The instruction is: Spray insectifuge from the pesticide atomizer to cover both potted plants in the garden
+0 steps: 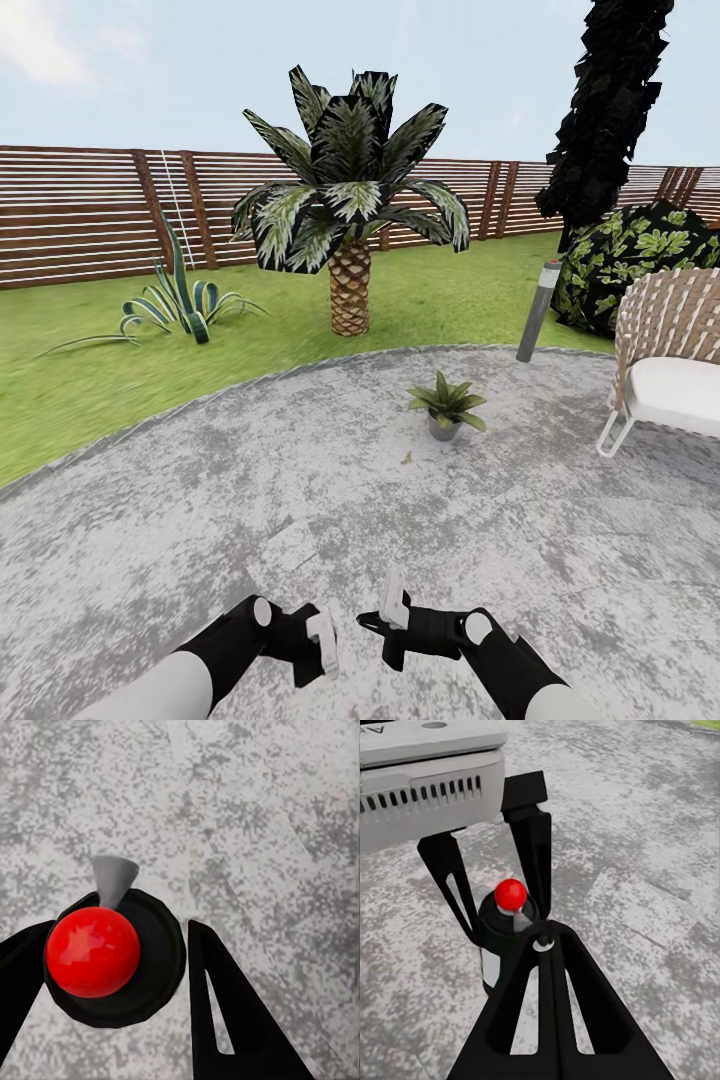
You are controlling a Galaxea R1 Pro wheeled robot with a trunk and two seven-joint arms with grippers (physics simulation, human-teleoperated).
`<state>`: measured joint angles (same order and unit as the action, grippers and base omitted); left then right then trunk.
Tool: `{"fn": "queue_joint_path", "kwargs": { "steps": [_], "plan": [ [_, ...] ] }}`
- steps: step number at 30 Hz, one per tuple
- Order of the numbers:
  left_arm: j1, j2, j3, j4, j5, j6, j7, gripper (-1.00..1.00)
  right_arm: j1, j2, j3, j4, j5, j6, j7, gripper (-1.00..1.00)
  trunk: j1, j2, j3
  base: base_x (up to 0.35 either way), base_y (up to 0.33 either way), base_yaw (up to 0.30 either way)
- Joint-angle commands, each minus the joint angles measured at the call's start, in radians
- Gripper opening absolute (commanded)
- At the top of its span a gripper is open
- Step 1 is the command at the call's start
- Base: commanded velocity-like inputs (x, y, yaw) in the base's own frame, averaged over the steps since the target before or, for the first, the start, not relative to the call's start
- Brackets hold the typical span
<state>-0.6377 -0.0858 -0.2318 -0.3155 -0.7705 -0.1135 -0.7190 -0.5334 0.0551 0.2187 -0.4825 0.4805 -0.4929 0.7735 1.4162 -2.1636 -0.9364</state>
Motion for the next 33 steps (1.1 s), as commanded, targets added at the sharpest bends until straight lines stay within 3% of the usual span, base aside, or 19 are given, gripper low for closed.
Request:
{"fn": "queue_joint_path", "kwargs": {
  "steps": [1, 5, 10, 29, 33],
  "plan": [
    [0.0, 0.0, 0.001, -0.001, -0.01, -0.009, -0.001, -1.0, 0.0, 0.0, -0.001, -0.001, 0.007, -0.004, 0.0, -1.0, 0.0, 0.0, -0.001, 0.0, 0.0, 0.0],
    [0.0, -0.001, 0.002, -0.002, -0.005, -0.028, -0.003, -1.0, 0.0, 0.0, 0.0, -0.001, 0.007, -0.004, 0.0, -1.0, 0.0, 0.0, -0.001, 0.0, 0.0, 0.0],
    [-0.002, 0.0, 0.0, -0.003, 0.05, -0.037, -0.028, -1.0, 0.0, 0.0, 0.001, -0.001, 0.008, -0.004, 0.0, -1.0, 0.0, 0.0, -0.001, 0.0, 0.0, 0.0],
    [-0.002, -0.017, 0.002, -0.003, 0.055, -0.084, -0.068, -1.0, 0.0, -0.001, 0.0, 0.001, 0.009, -0.004, 0.0, -1.0, 0.0, 0.0, -0.001, 0.0, 0.0, 0.0],
    [-0.002, -0.02, 0.0, -0.004, 0.077, -0.086, -0.069, -1.0, 0.0, -0.001, 0.0, 0.001, 0.009, -0.004, 0.0, -1.0, 0.0, 0.0, -0.001, 0.0, 0.0, 0.0]
  ]
}}
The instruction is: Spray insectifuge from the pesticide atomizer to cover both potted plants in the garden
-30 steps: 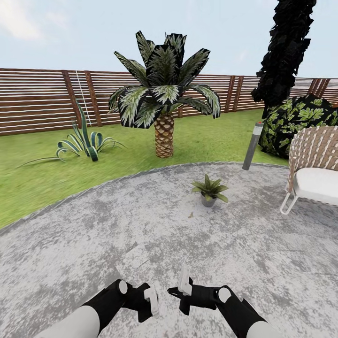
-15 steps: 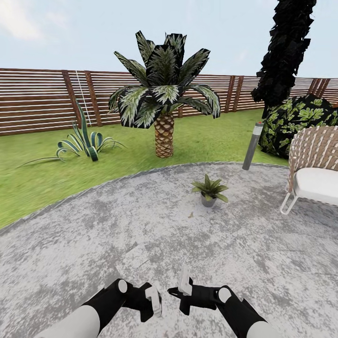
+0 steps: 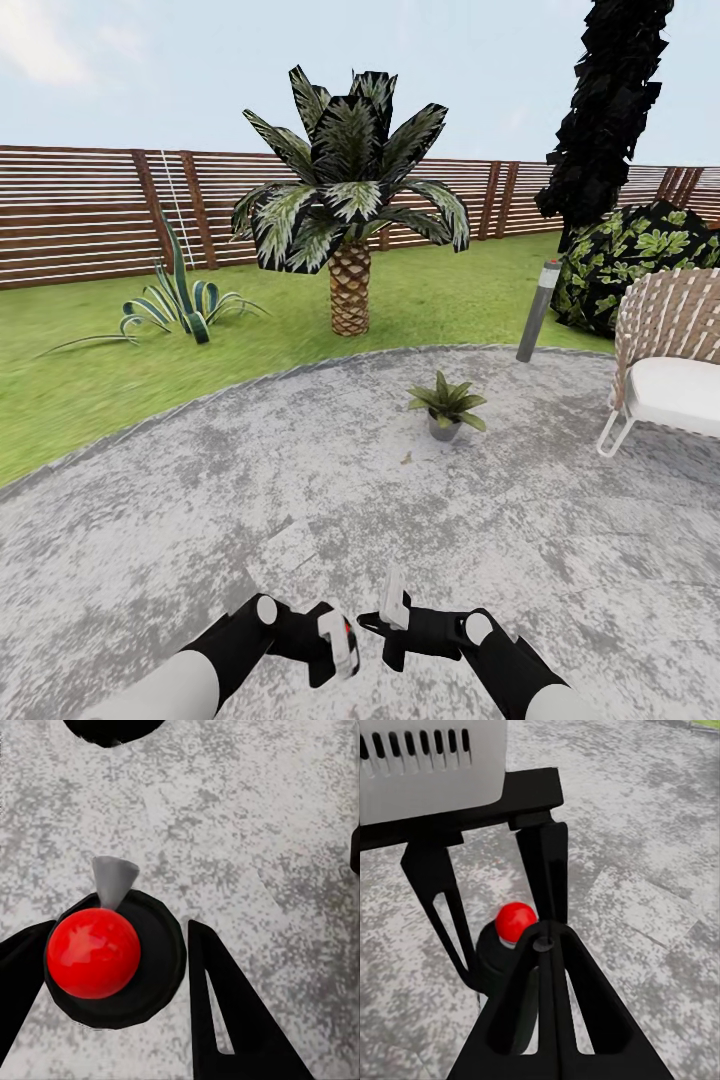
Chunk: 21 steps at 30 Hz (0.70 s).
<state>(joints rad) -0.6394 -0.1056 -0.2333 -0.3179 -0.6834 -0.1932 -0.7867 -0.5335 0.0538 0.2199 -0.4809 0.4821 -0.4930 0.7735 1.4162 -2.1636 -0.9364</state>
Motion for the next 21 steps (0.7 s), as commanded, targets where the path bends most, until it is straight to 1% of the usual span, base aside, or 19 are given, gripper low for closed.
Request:
{"fn": "queue_joint_path", "kwargs": {
  "steps": [1, 13, 17, 21],
  "plan": [
    [-0.001, 0.0, 0.002, -0.001, -0.007, -0.007, -0.001, -1.0, 0.0, 0.001, -0.001, -0.001, 0.007, -0.004, 0.0, -1.0, 0.0, 0.0, -0.001, 0.0, 0.0, 0.0],
    [-0.002, -0.001, 0.002, -0.001, -0.001, -0.01, -0.003, -1.0, 0.0, 0.0, -0.002, 0.0, 0.01, -0.004, 0.0, -1.0, 0.0, 0.0, -0.001, 0.0, 0.0, 0.0],
    [-0.002, -0.004, 0.002, -0.001, -0.001, -0.01, -0.003, -1.0, 0.0, 0.0, -0.002, 0.001, 0.062, -0.004, 0.0, -1.0, 0.0, 0.0, -0.001, 0.0, 0.0, 0.0],
    [-0.002, -0.008, 0.002, -0.001, -0.001, -0.011, -0.003, -1.0, 0.0, 0.0, -0.004, 0.002, 0.074, -0.004, -0.001, -1.0, 0.0, 0.0, -0.001, 0.0, 0.0, 0.0]
  ]
}}
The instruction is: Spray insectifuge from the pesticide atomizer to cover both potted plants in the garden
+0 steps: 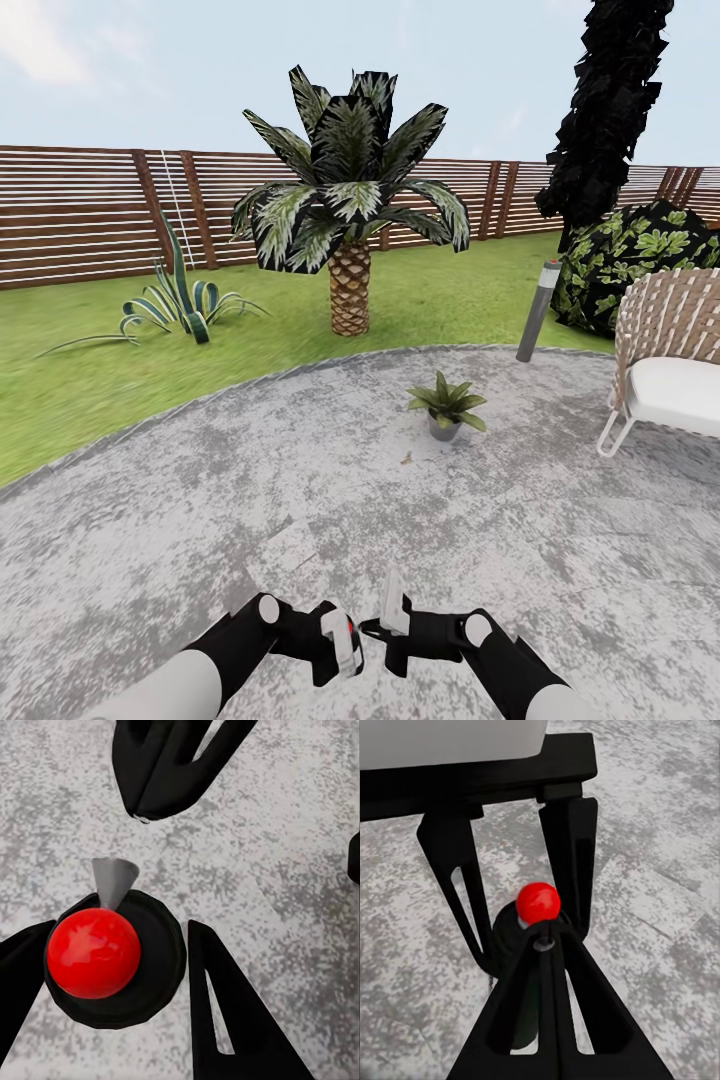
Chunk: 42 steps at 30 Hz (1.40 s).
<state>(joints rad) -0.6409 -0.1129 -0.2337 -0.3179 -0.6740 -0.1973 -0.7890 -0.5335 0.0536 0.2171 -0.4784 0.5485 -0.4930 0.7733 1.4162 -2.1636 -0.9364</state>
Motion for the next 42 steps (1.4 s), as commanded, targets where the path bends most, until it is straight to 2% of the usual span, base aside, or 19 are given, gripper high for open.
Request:
{"fn": "queue_joint_path", "kwargs": {
  "steps": [1, 6, 13, 19, 33, 37, 38, 39, 42],
  "plan": [
    [0.0, 0.0, 0.002, -0.001, -0.01, -0.007, -0.004, -1.0, 0.0, 0.0, -0.001, -0.001, 0.009, -0.004, 0.0, -1.0, 0.0, 0.0, -0.001, 0.0, 0.0, 0.0],
    [0.0, -0.001, 0.001, -0.002, -0.01, -0.005, -0.033, -1.0, 0.0, 0.0, -0.002, 0.0, 0.01, -0.004, -0.001, -1.0, 0.0, 0.0, -0.001, 0.0, 0.0, 0.0],
    [0.0, -0.002, 0.003, -0.002, -0.01, -0.006, -0.035, -1.0, 0.0, -0.001, -0.001, 0.0, 0.01, -0.004, -0.001, -1.0, 0.0, 0.0, -0.001, 0.0, 0.0, 0.0],
    [0.0, -0.004, 0.003, -0.001, 0.015, -0.036, -0.036, -1.0, 0.0, -0.001, -0.001, 0.0, 0.01, -0.004, -0.001, -1.0, 0.0, 0.0, -0.001, 0.0, 0.0, 0.0],
    [0.0, -0.002, 0.002, 0.002, 0.016, -0.039, -0.036, -1.0, 0.0, -0.001, -0.001, 0.0, 0.01, -0.004, -0.001, -1.0, 0.0, 0.0, -0.001, 0.0, 0.0, 0.0],
    [-0.005, 0.016, -0.004, 0.004, 0.006, -0.029, -0.036, -1.0, 0.0, -0.001, -0.001, 0.001, 0.01, -0.004, -0.001, -1.0, 0.0, 0.0, -0.001, 0.0, 0.0, 0.0],
    [-0.006, 0.033, -0.004, 0.004, 0.004, -0.027, -0.035, -1.0, 0.0, -0.001, -0.001, 0.001, 0.011, -0.004, -0.001, -1.0, 0.0, 0.0, -0.001, 0.0, 0.0, 0.0],
    [-0.006, 0.061, -0.004, 0.004, 0.003, -0.026, -0.035, -1.0, 0.0, -0.001, -0.001, 0.001, 0.011, -0.004, -0.001, -1.0, 0.0, 0.0, -0.001, 0.0, 0.0, 0.0],
    [-0.005, 0.106, -0.006, 0.007, 0.002, -0.025, -0.035, -1.0, 0.0, -0.001, -0.001, 0.0, 0.013, -0.004, -0.001, -1.0, 0.0, 0.0, -0.001, 0.0, 0.0, 0.0]
  ]
}}
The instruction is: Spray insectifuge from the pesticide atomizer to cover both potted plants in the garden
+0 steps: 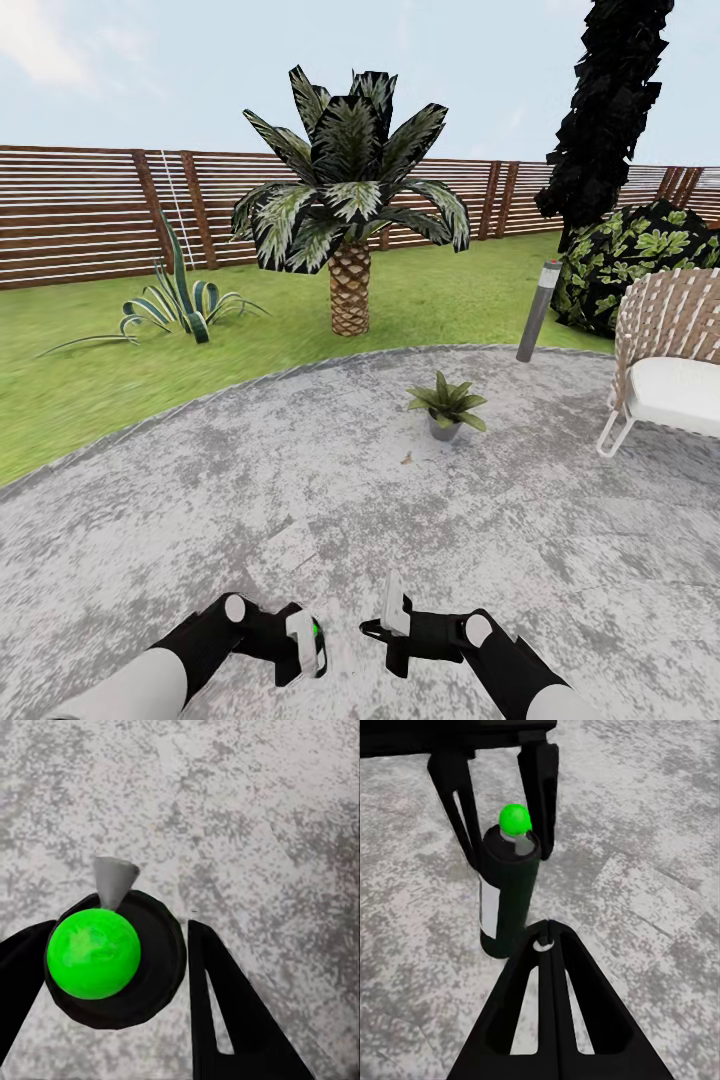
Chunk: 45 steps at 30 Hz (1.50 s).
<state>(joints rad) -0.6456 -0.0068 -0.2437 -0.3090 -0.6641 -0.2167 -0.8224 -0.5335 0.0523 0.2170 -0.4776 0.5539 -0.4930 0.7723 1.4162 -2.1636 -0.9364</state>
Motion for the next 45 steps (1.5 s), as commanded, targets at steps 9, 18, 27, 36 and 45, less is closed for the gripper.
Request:
{"fn": "queue_joint_path", "kwargs": {
  "steps": [9, 18, 27, 36, 45],
  "plan": [
    [0.014, 0.149, 0.0, 0.005, -0.01, -0.014, 0.002, -1.0, 0.0, -0.005, -0.001, 0.003, 0.009, -0.004, -0.001, -1.0, 0.0, 0.0, -0.001, 0.0, 0.0, 0.0],
    [0.015, 0.229, 0.011, 0.008, 0.002, -0.004, 0.029, -1.0, 0.0, -0.012, -0.011, 0.025, 0.007, -0.004, -0.011, 1.0, 0.0, 0.0, -0.001, 0.0, 0.0, 0.0],
    [0.015, 0.181, 0.266, 0.109, 0.008, 0.006, 0.221, -1.0, 0.004, -0.039, -0.021, 0.331, -0.043, -0.006, -0.603, 1.0, 0.0, 0.0, -0.001, 0.0, 0.0, 0.0],
    [0.015, 0.094, 0.451, 0.12, 0.009, 0.154, 0.38, -1.0, 0.013, -0.079, -0.027, 0.365, -0.437, -0.008, -0.876, 1.0, 0.0, 0.0, -0.001, 0.0, 0.0, 0.0],
    [0.021, 0.058, 0.461, 0.134, 0.249, 0.153, 0.534, -1.0, 0.036, -0.188, -0.028, 0.367, -0.587, -0.033, -0.877, 1.0, 0.0, 0.0, -0.001, 0.0, 0.0, 0.0]
  ]
}}
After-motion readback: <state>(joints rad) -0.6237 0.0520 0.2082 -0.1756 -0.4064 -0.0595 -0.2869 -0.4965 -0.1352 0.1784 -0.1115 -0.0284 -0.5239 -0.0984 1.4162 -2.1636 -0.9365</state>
